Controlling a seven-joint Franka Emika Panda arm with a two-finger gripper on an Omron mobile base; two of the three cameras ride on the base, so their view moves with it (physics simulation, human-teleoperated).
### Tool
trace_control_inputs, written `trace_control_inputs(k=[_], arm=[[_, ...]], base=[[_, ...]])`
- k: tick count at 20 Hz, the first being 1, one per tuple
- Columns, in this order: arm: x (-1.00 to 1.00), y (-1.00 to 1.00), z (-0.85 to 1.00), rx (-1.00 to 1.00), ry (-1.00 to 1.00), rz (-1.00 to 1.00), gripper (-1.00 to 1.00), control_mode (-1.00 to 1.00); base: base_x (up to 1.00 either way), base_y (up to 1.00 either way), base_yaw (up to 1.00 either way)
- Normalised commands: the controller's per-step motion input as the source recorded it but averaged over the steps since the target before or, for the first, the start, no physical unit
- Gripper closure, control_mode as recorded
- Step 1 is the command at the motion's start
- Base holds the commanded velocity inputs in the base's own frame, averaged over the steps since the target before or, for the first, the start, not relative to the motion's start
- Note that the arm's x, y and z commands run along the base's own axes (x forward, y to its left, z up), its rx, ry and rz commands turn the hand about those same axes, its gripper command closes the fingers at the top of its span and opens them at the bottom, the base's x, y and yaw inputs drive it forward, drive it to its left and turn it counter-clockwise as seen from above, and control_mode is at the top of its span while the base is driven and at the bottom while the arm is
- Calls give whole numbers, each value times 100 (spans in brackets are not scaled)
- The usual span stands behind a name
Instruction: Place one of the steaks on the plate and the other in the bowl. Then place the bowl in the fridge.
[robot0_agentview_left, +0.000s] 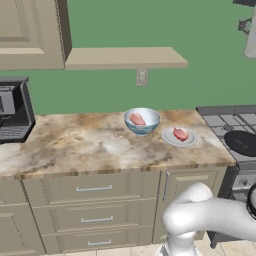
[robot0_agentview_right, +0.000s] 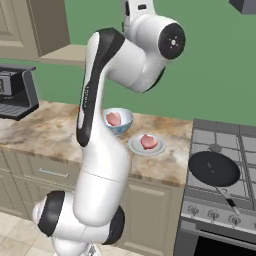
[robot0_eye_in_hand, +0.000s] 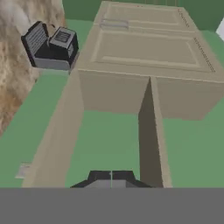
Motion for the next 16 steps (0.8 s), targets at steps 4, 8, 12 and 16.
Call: trace_control_inputs(k=[4,8,12,16], arm=[[-24,100,-17,-100,-18,4,100,-100],[-22,88,-7,-100,4,10,100,-100],[10,18,-90,-65,38,22,100,-100],[3,-39,-100,-8,21,18,100,-100]], base=[[0,0,0],[0,0,0],[0,0,0],[0,0,0]])
